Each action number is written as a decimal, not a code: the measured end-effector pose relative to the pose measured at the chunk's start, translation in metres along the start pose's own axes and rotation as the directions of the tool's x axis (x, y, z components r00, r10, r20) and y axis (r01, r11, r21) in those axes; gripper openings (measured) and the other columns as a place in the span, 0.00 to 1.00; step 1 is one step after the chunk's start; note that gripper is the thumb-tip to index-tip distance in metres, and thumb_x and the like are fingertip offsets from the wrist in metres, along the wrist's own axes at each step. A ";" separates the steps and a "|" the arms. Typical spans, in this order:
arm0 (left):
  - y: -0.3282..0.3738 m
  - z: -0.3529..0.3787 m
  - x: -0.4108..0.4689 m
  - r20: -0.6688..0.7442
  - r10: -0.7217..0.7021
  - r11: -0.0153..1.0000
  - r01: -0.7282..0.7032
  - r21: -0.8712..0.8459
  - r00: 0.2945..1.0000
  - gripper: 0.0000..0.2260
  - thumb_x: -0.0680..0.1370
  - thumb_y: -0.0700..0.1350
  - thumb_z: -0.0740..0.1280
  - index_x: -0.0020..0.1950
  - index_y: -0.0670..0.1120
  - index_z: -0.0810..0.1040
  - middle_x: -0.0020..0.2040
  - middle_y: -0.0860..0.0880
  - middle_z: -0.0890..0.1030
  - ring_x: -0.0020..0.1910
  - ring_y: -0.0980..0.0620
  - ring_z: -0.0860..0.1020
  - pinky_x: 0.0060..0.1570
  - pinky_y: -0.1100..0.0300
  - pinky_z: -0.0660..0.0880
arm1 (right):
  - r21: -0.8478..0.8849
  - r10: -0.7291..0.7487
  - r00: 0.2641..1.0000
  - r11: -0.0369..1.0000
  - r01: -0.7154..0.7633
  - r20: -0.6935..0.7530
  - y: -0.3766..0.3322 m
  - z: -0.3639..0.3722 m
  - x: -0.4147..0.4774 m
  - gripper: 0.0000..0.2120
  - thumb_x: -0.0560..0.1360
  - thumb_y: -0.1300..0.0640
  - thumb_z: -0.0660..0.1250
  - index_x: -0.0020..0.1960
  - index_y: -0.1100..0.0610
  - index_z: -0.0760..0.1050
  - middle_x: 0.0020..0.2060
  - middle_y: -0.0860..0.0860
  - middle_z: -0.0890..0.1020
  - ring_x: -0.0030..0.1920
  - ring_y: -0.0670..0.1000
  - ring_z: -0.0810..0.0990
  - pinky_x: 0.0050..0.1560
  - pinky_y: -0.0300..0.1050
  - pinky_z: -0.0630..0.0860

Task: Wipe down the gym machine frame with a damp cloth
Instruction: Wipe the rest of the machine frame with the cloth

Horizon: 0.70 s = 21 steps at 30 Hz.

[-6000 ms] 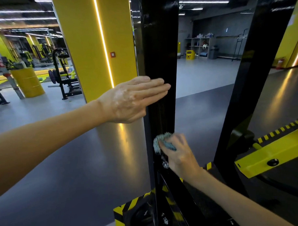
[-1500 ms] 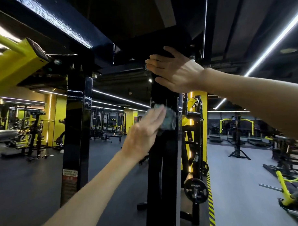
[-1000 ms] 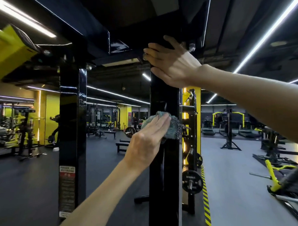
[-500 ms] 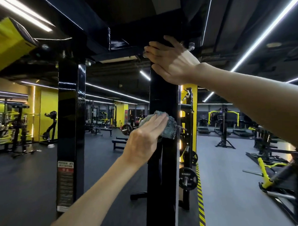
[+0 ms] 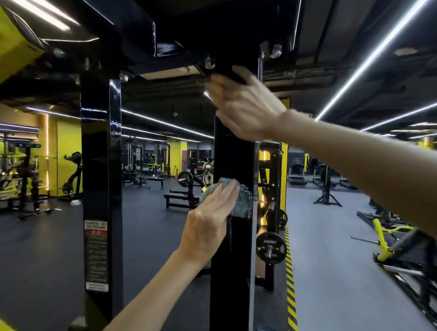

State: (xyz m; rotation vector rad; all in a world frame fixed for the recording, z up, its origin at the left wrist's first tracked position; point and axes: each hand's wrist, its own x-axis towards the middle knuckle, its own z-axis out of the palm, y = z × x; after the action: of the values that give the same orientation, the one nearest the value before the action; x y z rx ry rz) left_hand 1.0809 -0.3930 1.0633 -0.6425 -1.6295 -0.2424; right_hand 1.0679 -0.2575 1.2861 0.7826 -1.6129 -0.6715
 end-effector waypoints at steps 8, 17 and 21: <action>0.014 0.006 0.018 -0.070 -0.128 0.992 0.129 0.011 0.989 0.19 0.76 0.31 0.60 0.65 0.37 0.77 0.63 0.41 0.79 0.64 0.47 0.75 0.69 0.64 0.66 | 0.050 -0.106 0.994 0.993 0.107 -0.010 -0.037 0.011 -0.034 0.27 0.81 0.49 0.47 0.71 0.62 0.70 0.72 0.58 0.70 0.75 0.56 0.64 0.75 0.56 0.50; 0.018 -0.001 -0.049 0.107 -0.055 0.998 0.055 0.006 0.993 0.21 0.73 0.31 0.56 0.64 0.39 0.77 0.62 0.44 0.79 0.61 0.47 0.80 0.67 0.61 0.69 | 0.099 -0.190 0.982 0.977 0.190 -0.008 -0.051 0.019 -0.048 0.27 0.82 0.49 0.47 0.71 0.61 0.71 0.72 0.57 0.70 0.75 0.57 0.63 0.76 0.57 0.52; 0.004 -0.005 0.019 -0.016 -0.129 0.988 0.130 0.083 0.992 0.21 0.73 0.32 0.54 0.62 0.35 0.79 0.60 0.39 0.81 0.59 0.42 0.80 0.63 0.51 0.72 | 0.093 -0.230 0.973 0.969 0.230 -0.011 -0.041 0.017 -0.041 0.27 0.81 0.50 0.47 0.70 0.63 0.72 0.72 0.58 0.71 0.75 0.57 0.64 0.76 0.55 0.52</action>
State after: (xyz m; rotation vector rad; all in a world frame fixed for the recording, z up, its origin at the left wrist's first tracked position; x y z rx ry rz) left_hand 1.0868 -0.3870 1.0814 -0.4716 -1.6646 -0.2702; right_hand 1.0612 -0.2500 1.2264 1.0503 -1.5762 -0.7640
